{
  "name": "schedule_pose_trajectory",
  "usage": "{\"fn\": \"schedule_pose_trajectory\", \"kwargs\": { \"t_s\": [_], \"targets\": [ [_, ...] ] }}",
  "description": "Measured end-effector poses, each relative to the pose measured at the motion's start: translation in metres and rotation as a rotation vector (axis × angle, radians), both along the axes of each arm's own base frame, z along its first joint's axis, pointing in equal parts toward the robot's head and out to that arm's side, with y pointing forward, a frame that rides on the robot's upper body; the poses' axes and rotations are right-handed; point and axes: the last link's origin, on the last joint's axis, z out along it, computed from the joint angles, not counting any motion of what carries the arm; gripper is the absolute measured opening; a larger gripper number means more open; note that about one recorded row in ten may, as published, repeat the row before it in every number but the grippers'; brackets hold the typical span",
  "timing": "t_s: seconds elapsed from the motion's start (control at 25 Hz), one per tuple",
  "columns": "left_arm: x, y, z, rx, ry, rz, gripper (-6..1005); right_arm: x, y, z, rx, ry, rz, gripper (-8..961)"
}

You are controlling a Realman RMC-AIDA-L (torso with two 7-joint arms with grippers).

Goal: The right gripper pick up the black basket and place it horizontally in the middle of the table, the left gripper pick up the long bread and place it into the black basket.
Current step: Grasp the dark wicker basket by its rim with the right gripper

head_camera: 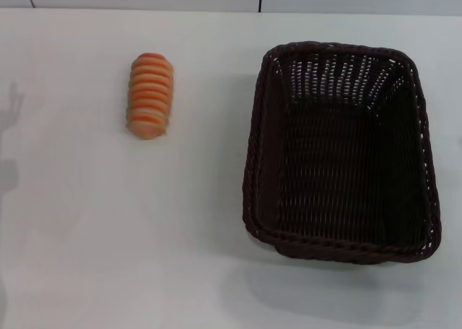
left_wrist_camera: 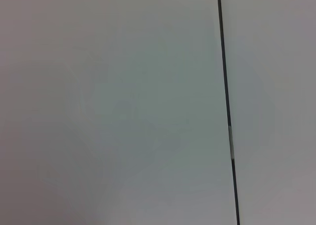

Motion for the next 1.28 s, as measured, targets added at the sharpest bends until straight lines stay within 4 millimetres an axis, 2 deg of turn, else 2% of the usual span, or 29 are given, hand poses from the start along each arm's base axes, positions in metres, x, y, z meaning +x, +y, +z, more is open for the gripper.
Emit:
{"fn": "schedule_pose_trajectory", "kwargs": {
  "t_s": [0.36,0.48,0.52,0.56,0.64,0.68,0.8,0.84,0.88,1.04,1.28],
  "targets": [
    [-0.001,-0.001,0.0,0.0,0.001,0.003,858,0.002,0.001,0.0,-0.024,0.04,-0.015,832],
    [-0.001,-0.001,0.0,0.0,0.002,0.001,858,-0.009,0.012,0.006,-0.102,0.096,-0.02,829],
    [0.0,0.0,0.0,0.0,0.004,0.0,858,-0.017,0.023,0.013,-0.176,0.128,-0.03,828],
    [0.0,0.0,0.0,-0.001,0.004,0.0,858,-0.017,0.023,0.013,-0.176,0.128,-0.03,828],
    [0.001,0.002,0.0,-0.005,0.006,0.0,858,-0.034,0.041,0.025,-0.342,0.167,-0.06,826],
    [0.001,0.002,0.0,-0.005,0.006,0.0,858,-0.034,0.041,0.025,-0.342,0.167,-0.06,825],
    [0.001,0.003,-0.001,-0.007,0.005,0.0,858,-0.057,0.05,0.04,-0.506,0.176,-0.074,822],
    [0.001,0.003,-0.001,-0.009,0.003,0.004,858,-0.069,0.049,0.05,-0.581,0.168,-0.07,821],
    [0.001,0.003,-0.001,-0.009,0.003,0.004,858,-0.069,0.049,0.05,-0.581,0.168,-0.07,821],
    [0.002,0.008,-0.002,-0.02,-0.005,0.012,859,-0.086,0.034,0.066,-0.819,0.169,-0.067,817],
    [0.003,0.011,-0.003,-0.028,-0.007,0.014,859,-0.076,0.022,0.081,-0.935,0.182,-0.136,812]
  ]
}}
